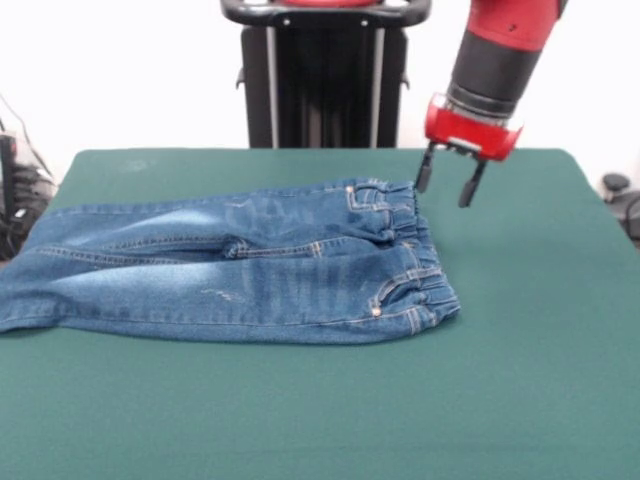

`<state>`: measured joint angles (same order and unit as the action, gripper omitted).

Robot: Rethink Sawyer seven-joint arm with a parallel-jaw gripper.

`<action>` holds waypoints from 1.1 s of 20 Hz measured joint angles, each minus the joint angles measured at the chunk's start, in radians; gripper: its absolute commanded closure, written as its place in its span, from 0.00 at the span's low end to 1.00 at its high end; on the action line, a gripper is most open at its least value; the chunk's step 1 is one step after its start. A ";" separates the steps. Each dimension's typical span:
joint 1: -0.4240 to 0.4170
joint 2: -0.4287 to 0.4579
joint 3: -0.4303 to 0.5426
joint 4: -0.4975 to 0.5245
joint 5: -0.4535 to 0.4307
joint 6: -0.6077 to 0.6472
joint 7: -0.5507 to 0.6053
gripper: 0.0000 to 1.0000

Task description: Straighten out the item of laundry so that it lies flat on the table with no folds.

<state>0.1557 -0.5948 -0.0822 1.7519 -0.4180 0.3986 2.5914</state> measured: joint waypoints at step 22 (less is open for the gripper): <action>0.036 0.223 -0.152 -0.164 -0.019 -0.035 0.000 0.00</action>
<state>0.1921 -0.3720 -0.2341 1.5877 -0.4368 0.3640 2.5912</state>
